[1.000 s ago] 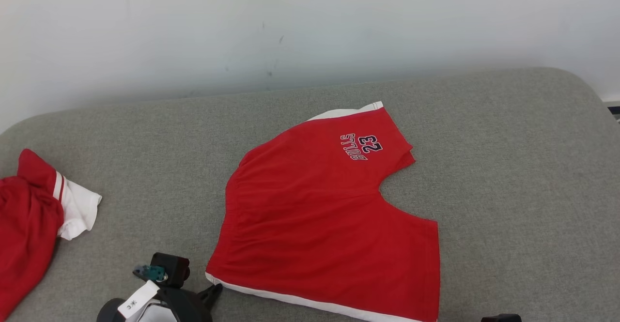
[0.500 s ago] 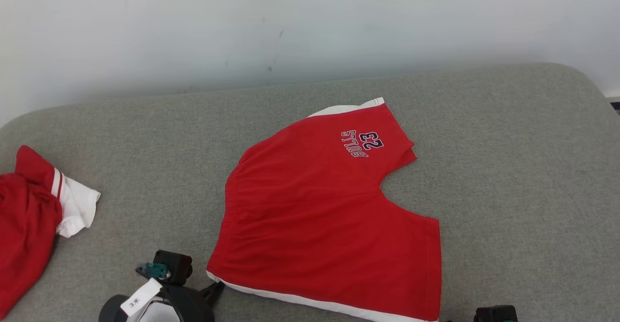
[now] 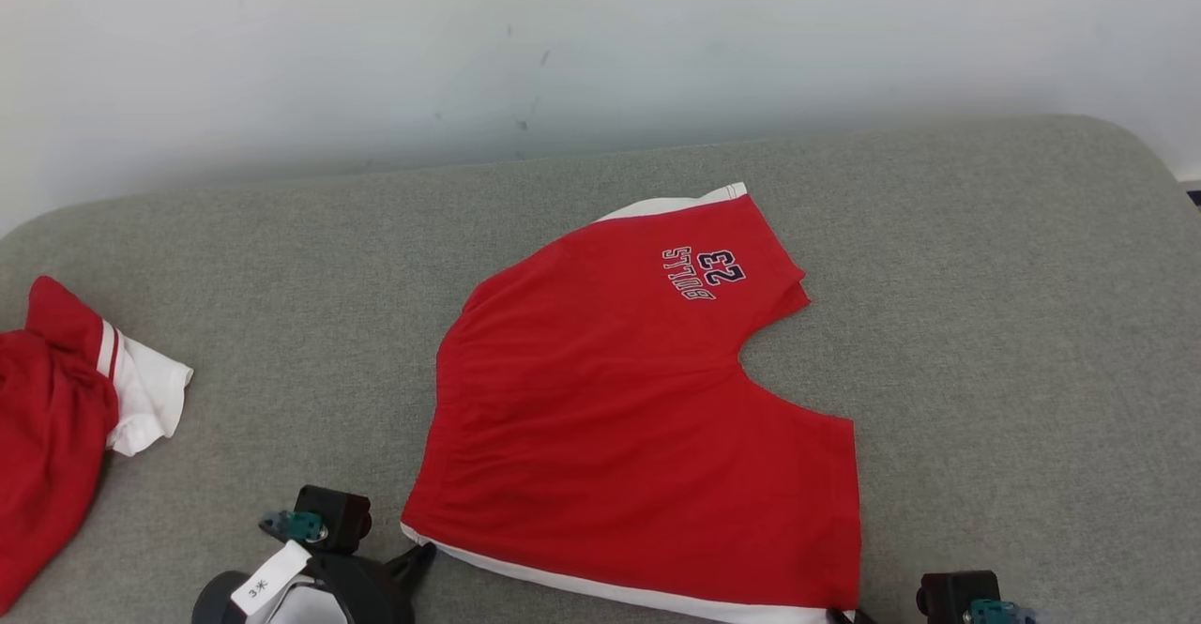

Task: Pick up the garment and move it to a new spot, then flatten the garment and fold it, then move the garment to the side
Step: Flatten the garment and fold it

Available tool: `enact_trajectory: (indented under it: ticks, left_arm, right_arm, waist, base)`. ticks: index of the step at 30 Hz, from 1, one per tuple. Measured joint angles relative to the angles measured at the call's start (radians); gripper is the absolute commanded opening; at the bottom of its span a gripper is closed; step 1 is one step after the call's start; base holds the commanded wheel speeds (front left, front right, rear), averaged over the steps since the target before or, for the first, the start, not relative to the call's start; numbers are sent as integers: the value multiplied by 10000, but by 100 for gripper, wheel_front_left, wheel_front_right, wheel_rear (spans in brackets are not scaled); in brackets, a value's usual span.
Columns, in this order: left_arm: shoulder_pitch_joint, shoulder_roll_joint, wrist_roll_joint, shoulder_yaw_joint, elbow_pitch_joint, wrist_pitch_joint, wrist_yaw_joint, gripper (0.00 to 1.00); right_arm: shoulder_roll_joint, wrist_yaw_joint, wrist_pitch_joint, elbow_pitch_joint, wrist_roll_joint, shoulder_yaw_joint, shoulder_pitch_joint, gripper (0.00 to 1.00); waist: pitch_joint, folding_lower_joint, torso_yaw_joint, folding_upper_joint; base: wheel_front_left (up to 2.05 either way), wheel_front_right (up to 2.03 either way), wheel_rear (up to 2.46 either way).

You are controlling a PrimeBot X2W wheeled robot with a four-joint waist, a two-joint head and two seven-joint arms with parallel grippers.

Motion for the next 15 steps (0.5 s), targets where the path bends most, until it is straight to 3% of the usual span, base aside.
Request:
enact_trajectory:
  ticks: [5, 12, 15]
  left_arm:
    - [-108, -23, -2, -52, 56, -25, -2, 0]
    - [-156, -15, -13, -102, 88, -144, -54, 0]
    - [-102, 100, -27, -121, 67, -234, -73, 0]
  right_arm:
    - [79, 0, 27, 48, 0, 25, -93, 0]
    - [67, 8, 29, -4, 121, -35, -43, 0]
    - [15, 178, 174, -63, 272, 12, 12, 0]
  waist:
    - [28, 1, 19, 0]
    - [-20, 1, 27, 0]
    - [-110, 1, -14, 0]
  base:
    - [0, 0, 0]
    - [0, 0, 0]
    - [0, 0, 0]
